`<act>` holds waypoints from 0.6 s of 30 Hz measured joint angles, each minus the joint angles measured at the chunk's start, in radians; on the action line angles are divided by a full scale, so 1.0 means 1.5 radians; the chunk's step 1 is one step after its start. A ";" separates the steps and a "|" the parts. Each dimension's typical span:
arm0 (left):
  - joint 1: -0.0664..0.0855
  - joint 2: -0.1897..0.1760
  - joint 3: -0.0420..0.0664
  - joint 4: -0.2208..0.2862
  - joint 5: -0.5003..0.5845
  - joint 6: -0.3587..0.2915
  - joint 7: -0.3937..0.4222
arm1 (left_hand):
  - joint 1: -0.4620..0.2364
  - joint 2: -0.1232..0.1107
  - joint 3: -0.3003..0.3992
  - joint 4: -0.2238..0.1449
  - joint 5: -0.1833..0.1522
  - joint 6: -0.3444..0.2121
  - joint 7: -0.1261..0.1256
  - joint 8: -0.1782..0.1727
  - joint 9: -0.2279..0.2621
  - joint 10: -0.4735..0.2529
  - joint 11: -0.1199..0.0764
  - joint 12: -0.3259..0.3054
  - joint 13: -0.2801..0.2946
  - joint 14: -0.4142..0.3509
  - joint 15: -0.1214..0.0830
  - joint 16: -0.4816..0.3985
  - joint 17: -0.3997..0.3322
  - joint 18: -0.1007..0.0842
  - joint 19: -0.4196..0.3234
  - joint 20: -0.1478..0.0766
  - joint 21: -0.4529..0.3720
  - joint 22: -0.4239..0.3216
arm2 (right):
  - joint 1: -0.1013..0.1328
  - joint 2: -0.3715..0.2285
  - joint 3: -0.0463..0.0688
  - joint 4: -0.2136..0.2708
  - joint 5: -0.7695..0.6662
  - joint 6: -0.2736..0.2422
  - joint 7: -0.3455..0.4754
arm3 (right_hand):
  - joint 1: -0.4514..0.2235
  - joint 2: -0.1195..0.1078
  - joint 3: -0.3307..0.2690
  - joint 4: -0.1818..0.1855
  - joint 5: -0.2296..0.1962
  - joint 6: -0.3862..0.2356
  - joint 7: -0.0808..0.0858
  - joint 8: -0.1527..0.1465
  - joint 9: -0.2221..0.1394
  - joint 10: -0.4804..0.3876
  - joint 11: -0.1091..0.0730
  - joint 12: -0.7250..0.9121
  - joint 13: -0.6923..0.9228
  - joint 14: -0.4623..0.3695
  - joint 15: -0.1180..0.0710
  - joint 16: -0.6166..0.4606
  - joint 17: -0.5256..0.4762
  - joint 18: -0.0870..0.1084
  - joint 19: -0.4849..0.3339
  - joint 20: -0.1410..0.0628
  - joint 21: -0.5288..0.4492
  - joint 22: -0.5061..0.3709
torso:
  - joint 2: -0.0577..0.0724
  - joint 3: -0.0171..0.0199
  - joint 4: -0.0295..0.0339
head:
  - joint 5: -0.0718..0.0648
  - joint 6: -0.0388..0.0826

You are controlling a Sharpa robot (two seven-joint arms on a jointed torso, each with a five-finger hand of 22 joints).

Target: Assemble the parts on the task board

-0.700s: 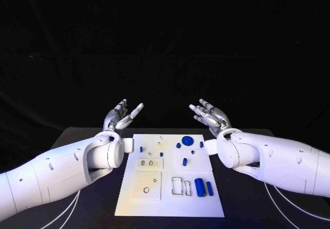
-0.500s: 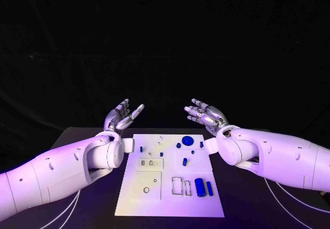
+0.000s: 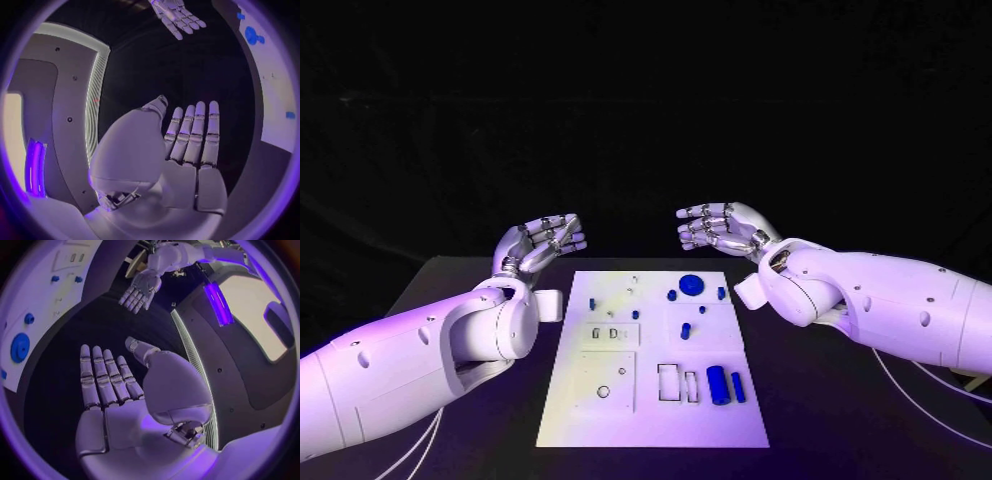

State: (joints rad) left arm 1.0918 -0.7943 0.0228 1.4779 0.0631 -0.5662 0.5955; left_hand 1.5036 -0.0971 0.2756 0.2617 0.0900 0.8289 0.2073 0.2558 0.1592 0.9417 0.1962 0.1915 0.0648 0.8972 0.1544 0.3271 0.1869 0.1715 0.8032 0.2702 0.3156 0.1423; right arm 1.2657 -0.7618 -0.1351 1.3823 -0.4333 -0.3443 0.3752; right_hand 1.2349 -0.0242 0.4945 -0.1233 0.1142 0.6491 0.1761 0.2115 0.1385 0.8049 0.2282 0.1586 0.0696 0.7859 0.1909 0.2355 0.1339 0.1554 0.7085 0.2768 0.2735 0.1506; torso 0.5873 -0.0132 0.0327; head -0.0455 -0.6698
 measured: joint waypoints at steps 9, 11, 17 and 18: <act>0.002 -0.021 0.004 0.025 -0.010 0.026 -0.001 | -0.002 -0.023 0.050 0.001 -0.002 0.050 0.007 0.013 0.004 0.078 -0.023 -0.015 0.000 0.063 -0.023 0.009 0.016 0.000 0.051 -0.020 0.010 -0.006 | 0.014 -0.005 0.003 -0.014 -0.163 0.000 -0.034 | 0.001 -0.014 0.022 -0.022 0.000 0.104 0.017 0.029 0.014 0.118 -0.027 0.000 -0.003 0.116 -0.031 0.032 0.014 0.010 0.068 -0.021 0.064 0.030 | 0.017 -0.0043 0.0063 | -0.008 0.003; 0.002 -0.026 0.007 0.031 -0.021 0.031 -0.005 | -0.009 -0.030 0.056 0.007 -0.005 0.059 0.002 0.016 0.006 0.094 -0.027 -0.017 0.000 0.074 -0.028 0.011 0.020 0.000 0.060 -0.024 0.013 -0.006 | 0.017 -0.005 0.004 -0.016 -0.203 0.000 -0.044 | -0.001 -0.022 0.022 -0.022 0.001 0.120 0.021 0.032 0.017 0.140 -0.033 -0.004 -0.003 0.142 -0.039 0.041 0.019 0.010 0.083 -0.026 0.080 0.039 | 0.021 -0.0054 0.0079 | -0.011 0.003; 0.003 -0.044 0.013 0.062 -0.061 0.044 -0.023 | -0.023 -0.043 0.071 0.009 -0.006 0.072 -0.006 0.018 0.008 0.137 -0.040 -0.024 0.002 0.113 -0.042 0.029 0.039 0.000 0.091 -0.036 0.025 -0.006 | 0.021 -0.007 0.006 -0.016 -0.353 0.001 -0.093 | -0.017 -0.041 0.022 -0.022 0.021 0.160 0.026 0.042 0.025 0.202 -0.053 -0.009 -0.002 0.218 -0.064 0.068 0.042 0.010 0.121 -0.050 0.134 0.069 | 0.034 -0.0092 0.0139 | -0.018 0.002; 0.003 -0.047 0.014 0.068 -0.067 0.046 -0.026 | -0.025 -0.045 0.073 0.007 -0.006 0.074 -0.004 0.018 0.008 0.141 -0.041 -0.025 0.002 0.116 -0.045 0.031 0.041 0.000 0.091 -0.037 0.025 -0.006 | 0.022 -0.007 0.007 -0.016 -0.378 0.001 -0.102 | -0.022 -0.055 0.019 -0.019 0.033 0.175 0.019 0.047 0.030 0.227 -0.061 -0.016 -0.001 0.255 -0.076 0.084 0.060 0.010 0.140 -0.059 0.161 0.085 | 0.036 -0.0097 0.0149 | -0.019 0.002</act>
State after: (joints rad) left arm 1.0962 -0.8647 0.0432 1.5805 -0.0369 -0.4970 0.5566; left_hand 1.4668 -0.1649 0.3854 0.2729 0.0813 0.9394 0.2007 0.2823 0.1711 1.1533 0.1348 0.1546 0.0672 1.0707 0.0874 0.3739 0.2482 0.1708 0.9403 0.2147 0.3534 0.1326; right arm 1.2988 -0.7722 -0.1248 1.3582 -0.9996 -0.3422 0.2226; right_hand 1.2017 -0.1060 0.5230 -0.1518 0.1630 0.9119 0.2044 0.2820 0.1842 1.1456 0.1362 0.1350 0.0688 1.1684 0.0769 0.3619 0.2233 0.1701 0.9183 0.1877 0.5150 0.2781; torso 0.6416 -0.0278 0.0550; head -0.0748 -0.6673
